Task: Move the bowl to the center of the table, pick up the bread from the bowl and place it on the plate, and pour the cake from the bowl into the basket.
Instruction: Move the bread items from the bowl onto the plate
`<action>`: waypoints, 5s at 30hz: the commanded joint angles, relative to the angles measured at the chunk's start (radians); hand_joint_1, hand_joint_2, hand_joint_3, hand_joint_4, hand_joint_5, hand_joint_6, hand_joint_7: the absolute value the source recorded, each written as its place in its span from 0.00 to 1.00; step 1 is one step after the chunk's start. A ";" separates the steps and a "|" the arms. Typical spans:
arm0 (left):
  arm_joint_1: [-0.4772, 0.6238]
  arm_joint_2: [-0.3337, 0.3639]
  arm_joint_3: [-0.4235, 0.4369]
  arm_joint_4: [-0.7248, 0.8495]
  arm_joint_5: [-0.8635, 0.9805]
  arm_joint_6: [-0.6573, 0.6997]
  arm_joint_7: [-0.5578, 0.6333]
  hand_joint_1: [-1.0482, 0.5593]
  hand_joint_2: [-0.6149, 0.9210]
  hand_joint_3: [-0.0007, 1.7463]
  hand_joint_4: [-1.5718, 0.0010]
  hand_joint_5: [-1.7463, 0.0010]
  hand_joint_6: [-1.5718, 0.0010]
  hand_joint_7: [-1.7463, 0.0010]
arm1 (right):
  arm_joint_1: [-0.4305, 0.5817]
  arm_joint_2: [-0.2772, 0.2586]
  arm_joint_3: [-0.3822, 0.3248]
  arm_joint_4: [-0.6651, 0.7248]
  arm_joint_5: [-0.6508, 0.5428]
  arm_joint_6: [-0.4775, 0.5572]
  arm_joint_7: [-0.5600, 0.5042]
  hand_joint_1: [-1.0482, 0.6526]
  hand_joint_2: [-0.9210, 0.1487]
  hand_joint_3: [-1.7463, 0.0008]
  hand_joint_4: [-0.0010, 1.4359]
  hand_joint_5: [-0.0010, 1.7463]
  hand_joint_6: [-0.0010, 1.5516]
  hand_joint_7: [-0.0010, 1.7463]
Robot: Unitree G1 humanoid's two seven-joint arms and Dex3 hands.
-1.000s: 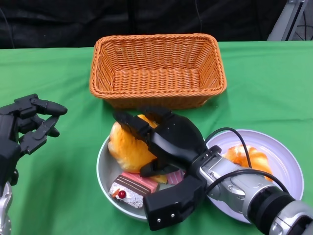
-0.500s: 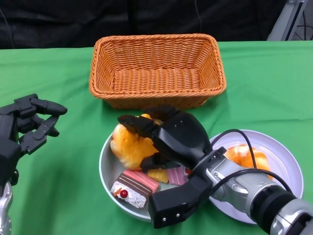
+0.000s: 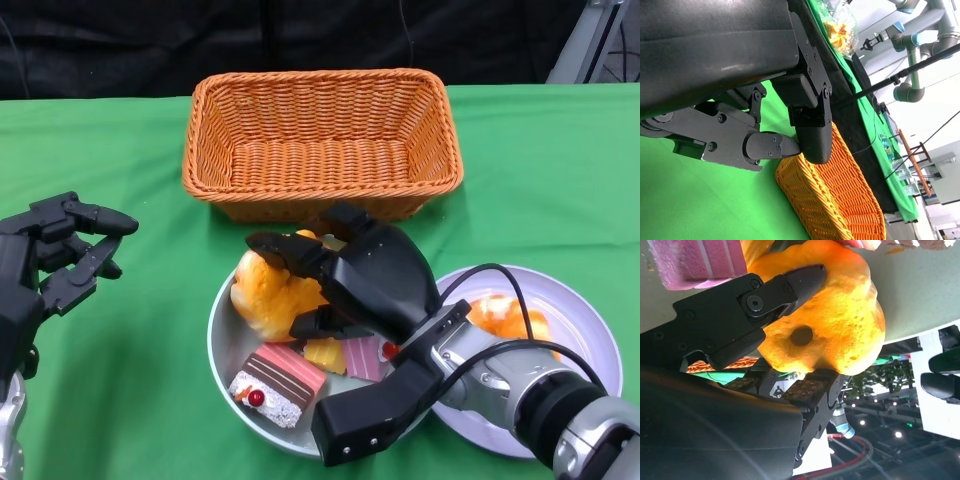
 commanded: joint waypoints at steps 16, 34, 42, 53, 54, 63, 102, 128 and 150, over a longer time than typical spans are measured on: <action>0.002 0.012 -0.002 0.001 0.001 -0.005 0.003 0.55 1.00 0.17 0.49 0.22 0.41 0.56 | -0.006 -0.025 -0.030 0.009 0.037 -0.047 0.051 0.48 0.06 1.00 0.51 0.57 0.66 0.01; 0.002 0.008 -0.004 -0.001 0.003 -0.001 0.007 0.55 1.00 0.17 0.49 0.23 0.41 0.56 | 0.003 0.002 -0.157 0.008 0.186 -0.071 0.200 0.52 0.08 1.00 0.50 0.56 0.68 0.01; 0.003 0.008 -0.006 -0.002 0.003 0.000 0.005 0.54 1.00 0.16 0.48 0.22 0.40 0.56 | 0.014 0.029 -0.259 -0.006 0.314 -0.063 0.368 0.52 0.04 0.99 0.49 0.54 0.68 0.01; 0.004 0.006 -0.009 0.001 0.004 -0.005 0.004 0.55 1.00 0.17 0.49 0.22 0.41 0.55 | 0.045 0.068 -0.375 -0.072 0.454 -0.003 0.518 0.52 0.06 1.00 0.52 0.47 0.70 0.01; 0.004 0.006 -0.010 0.001 0.004 -0.006 0.004 0.55 1.00 0.17 0.49 0.22 0.41 0.55 | 0.046 0.069 -0.380 -0.074 0.458 -0.001 0.523 0.52 0.06 1.00 0.53 0.46 0.70 0.01; 0.003 0.005 -0.013 0.005 -0.003 -0.010 -0.016 0.55 1.00 0.17 0.48 0.21 0.41 0.54 | 0.053 0.079 -0.413 -0.099 0.484 0.028 0.551 0.51 0.06 1.00 0.54 0.46 0.70 0.01; 0.005 0.010 -0.015 0.019 0.014 -0.022 -0.012 0.53 1.00 0.16 0.50 0.22 0.43 0.53 | 0.058 0.085 -0.491 -0.125 0.543 -0.032 0.554 0.51 0.05 1.00 0.46 0.63 0.71 0.03; 0.007 0.010 -0.019 0.014 0.029 -0.021 -0.001 0.52 1.00 0.16 0.50 0.22 0.43 0.52 | 0.102 0.039 -0.449 -0.223 0.519 -0.054 0.664 0.45 0.06 1.00 0.40 0.46 0.56 0.00; 0.006 0.009 -0.017 0.016 0.024 -0.022 -0.010 0.53 1.00 0.17 0.49 0.22 0.43 0.52 | 0.179 -0.008 -0.424 -0.390 0.523 -0.025 0.768 0.42 0.09 1.00 0.42 0.24 0.43 0.01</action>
